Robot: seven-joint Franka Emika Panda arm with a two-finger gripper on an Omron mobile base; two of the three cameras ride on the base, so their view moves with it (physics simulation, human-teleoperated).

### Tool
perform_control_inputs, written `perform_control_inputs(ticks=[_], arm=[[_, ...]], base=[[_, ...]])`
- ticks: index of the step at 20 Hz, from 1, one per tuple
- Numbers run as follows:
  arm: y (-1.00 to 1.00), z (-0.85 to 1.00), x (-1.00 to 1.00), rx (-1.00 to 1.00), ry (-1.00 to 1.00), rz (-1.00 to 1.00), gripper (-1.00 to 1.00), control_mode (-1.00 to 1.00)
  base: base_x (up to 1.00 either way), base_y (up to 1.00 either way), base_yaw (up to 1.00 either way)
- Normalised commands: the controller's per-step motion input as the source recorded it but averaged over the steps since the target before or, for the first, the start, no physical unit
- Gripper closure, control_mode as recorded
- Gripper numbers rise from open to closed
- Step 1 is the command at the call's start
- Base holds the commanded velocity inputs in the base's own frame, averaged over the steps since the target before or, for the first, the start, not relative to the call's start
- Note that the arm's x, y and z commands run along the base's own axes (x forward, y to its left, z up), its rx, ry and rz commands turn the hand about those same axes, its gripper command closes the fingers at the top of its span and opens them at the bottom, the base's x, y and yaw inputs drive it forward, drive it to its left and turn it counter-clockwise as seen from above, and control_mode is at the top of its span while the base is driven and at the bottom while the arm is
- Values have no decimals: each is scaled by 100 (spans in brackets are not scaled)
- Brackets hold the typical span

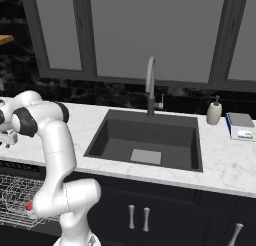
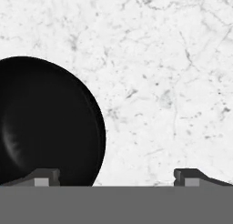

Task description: Pick up the cup and bowl from the counter, place them in the dishwasher, and close the dishwasher door.

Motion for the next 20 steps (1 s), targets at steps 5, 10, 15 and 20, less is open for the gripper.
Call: perform_control_inputs(ticks=[5, 10, 15, 20], arm=[[0, -24, 4, -1, 0, -7, 100, -100], [0, -4, 16, 0, 0, -10, 100, -100], [9, 0, 15, 0, 0, -8, 100, -100], [2, 15, -28, 0, 0, -3, 100, -100]], base=[[0, 0, 0], [0, 0, 0], [0, 0, 0], [0, 0, 0]])
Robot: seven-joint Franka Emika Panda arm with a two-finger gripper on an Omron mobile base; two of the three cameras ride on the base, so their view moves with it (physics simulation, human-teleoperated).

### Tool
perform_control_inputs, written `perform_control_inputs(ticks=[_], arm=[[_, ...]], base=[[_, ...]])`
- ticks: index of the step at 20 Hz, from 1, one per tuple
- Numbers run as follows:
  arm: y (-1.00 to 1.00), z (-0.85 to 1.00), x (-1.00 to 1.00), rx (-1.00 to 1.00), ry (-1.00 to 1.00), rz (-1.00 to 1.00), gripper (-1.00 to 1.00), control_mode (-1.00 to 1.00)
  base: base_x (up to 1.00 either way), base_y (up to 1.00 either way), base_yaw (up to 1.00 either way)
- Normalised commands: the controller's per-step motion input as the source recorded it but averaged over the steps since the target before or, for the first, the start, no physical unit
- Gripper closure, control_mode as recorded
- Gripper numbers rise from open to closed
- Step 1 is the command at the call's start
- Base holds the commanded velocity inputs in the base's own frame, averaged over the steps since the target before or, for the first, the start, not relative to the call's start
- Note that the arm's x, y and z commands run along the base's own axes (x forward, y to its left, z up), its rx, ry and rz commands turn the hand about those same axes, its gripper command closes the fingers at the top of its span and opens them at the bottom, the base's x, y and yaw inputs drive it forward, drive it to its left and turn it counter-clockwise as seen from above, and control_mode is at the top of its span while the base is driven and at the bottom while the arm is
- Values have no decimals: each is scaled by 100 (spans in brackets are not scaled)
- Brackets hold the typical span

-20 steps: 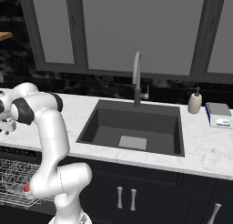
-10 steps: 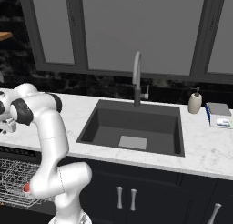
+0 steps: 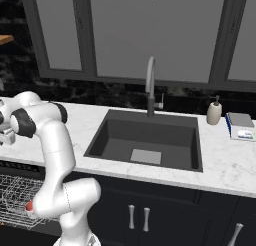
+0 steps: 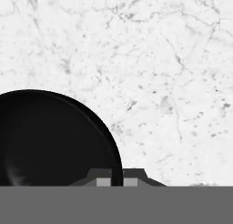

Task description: Pick up the cup and bowl from the counter, place them in the dishwasher, and close the dishwasher door.

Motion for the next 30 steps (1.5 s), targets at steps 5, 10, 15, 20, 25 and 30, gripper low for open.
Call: perform_control_inputs(ticks=[5, 10, 15, 20, 25, 30], arm=[[0, 22, -100, 0, -9, 0, 100, -100], [0, 0, -100, 0, -6, 0, 100, -100], [-4, -3, -100, 0, 0, 0, 100, -100], [-36, -23, -100, 0, 0, 1, 100, -100], [-54, -50, -17, -7, 0, 0, 100, -100], [-42, -59, 24, -14, -1, 1, 100, -100]], base=[[0, 0, 0], [0, 0, 0], [0, 0, 0], [0, 0, 0], [0, 0, 0], [0, 0, 0]])
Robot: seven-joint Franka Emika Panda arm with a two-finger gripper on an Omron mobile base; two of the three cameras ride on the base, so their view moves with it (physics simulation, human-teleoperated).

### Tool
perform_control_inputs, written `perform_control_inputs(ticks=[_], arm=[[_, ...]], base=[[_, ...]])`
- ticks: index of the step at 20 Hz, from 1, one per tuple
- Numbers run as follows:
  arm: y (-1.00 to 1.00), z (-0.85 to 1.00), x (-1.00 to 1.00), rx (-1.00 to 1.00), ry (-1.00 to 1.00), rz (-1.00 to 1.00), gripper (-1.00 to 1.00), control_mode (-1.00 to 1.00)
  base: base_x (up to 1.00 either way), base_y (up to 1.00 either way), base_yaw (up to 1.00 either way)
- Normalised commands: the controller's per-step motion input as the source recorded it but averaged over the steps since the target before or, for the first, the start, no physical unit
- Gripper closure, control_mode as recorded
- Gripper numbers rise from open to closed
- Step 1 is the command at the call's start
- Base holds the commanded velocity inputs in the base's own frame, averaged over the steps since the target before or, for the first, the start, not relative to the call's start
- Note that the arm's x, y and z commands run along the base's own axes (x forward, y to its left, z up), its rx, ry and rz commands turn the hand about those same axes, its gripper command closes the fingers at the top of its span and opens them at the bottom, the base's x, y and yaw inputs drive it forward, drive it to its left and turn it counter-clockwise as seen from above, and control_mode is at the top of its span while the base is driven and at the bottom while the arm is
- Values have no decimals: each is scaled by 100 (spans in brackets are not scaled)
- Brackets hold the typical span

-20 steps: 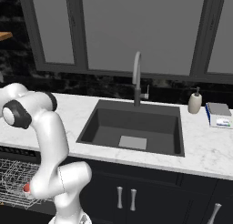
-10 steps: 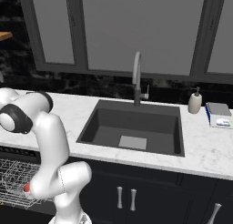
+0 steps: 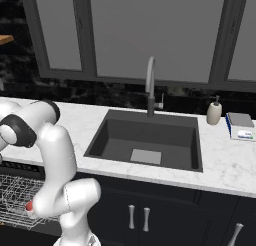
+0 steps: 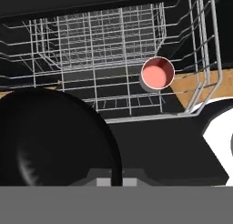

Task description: Pick up the cup and bowl from the counter, place them in the dishwasher, and close the dishwasher door.

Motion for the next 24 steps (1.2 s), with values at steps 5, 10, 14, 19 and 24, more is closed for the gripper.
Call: perform_control_inputs(ticks=[5, 10, 14, 19, 24], arm=[[-12, -60, 0, -13, -9, 0, 100, -100], [-1, -60, 0, -19, -30, 0, 100, -100], [11, -39, 19, -18, -30, -1, 100, -100], [2, -33, 35, -12, -17, -3, 100, -100], [0, -87, 2, -16, -9, -1, 100, -100]], base=[[0, 0, 0], [0, 0, 0], [0, 0, 0], [0, 0, 0], [0, 0, 0]])
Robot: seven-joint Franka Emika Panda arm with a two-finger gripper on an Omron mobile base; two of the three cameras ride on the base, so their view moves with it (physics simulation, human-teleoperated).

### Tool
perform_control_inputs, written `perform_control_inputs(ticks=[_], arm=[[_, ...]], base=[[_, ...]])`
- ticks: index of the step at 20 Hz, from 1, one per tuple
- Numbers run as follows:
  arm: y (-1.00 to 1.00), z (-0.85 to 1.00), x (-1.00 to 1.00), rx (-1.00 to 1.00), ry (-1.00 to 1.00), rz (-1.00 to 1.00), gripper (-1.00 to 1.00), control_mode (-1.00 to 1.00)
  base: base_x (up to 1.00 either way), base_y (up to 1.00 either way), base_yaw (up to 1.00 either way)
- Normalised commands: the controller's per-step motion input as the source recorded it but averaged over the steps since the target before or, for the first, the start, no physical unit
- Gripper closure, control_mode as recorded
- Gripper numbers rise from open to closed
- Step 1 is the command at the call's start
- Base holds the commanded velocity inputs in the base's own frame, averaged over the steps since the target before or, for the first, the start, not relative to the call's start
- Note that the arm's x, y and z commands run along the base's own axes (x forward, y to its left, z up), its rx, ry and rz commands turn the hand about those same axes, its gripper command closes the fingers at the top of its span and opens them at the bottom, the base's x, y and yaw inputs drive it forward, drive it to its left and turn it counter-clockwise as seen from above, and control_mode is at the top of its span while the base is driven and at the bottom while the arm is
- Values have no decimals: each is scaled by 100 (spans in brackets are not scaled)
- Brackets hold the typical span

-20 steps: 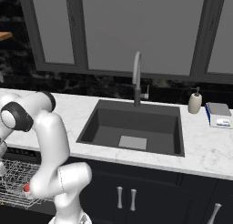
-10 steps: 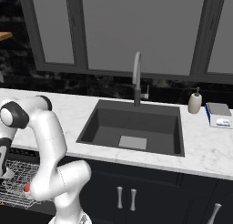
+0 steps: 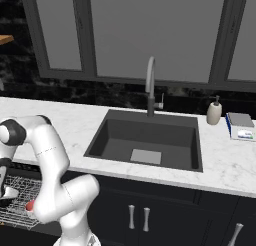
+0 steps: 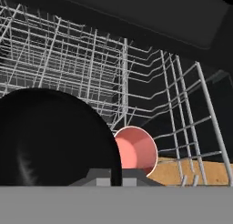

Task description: Pick up the cup and bowl from the counter, place them in the dishwasher, and close the dishwasher door.

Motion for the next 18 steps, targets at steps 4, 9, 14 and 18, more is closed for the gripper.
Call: perform_control_inputs(ticks=[4, 9, 14, 18], arm=[[1, -38, 18, -10, -15, -2, 100, -100], [8, -53, 4, -10, -11, -2, 100, -100], [6, -30, 0, -7, -8, -1, 100, -100], [12, -16, 0, -6, -7, -1, -100, -100]], base=[[0, 0, 0], [0, 0, 0], [0, 0, 0], [0, 0, 0]])
